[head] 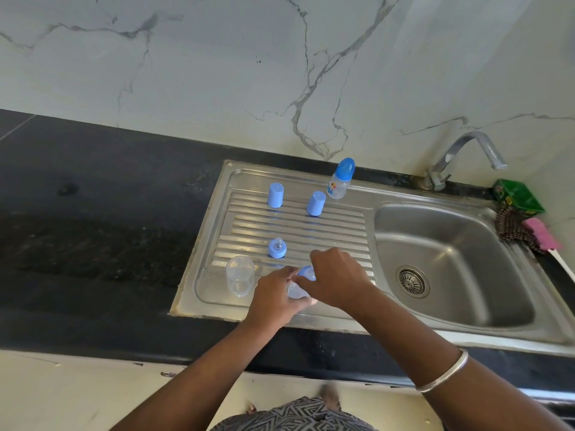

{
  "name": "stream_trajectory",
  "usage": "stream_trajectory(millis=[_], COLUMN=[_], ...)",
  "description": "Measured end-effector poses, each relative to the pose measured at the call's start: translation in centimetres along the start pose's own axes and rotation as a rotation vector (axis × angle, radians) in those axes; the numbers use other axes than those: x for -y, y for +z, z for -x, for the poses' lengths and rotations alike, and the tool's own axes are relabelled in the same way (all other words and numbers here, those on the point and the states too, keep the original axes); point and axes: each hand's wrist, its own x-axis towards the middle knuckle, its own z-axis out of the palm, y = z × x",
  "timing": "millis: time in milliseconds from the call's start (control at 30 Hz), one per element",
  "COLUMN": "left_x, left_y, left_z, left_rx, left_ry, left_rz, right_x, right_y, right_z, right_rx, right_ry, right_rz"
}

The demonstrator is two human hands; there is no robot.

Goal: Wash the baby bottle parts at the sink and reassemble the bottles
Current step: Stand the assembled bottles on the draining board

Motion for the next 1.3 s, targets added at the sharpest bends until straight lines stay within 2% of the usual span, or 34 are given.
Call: stream_trajectory(millis=[100,233,467,667,833,1033,1200,1300], left_x=[0.1,0.3,0.3,0.5,0.3,0.0,0.0,-0.3], left_y=[0.0,0.1,0.1,0.1,0.2,0.2,0.4,0.3], left_z=[-0.1,-0.1,-0.2,0.0,0.2,0.4,0.5,0.6], left_rx=[0.005,0.006,0.010,0.004,-0.002,-0.008,-0.030,-0.030], left_ry=[-0.017,0.043,0.039,0.030,-0.001,0.011,0.014,-0.016], left_rz=[-0.010,-0.034,-0.030,-0.045,-0.015,0.009,-0.009,0.011], right_x=[-0.2,-0.4,-0.3,-0.2,-0.1,-0.6,-1.2,-1.7], right_y=[-0.1,-0.2,0.7,0.8,0.7,0.5,0.6,0.6], right_z=[0.1,0.3,0.0,0.3,0.0,0.3,-0.7,-1.0], right_rx=[-0.042,0.062,-0.010,0.006,-0.014,0.027,0.057,0.075], right_ry=[-0.014,-0.143,0.001,-0.086,0.074,-0.117,-0.084,-0.162], right_rz=[-0.011,-0.033,-0.031,-0.090,-0.104,-0.089,-0.138,-0.110])
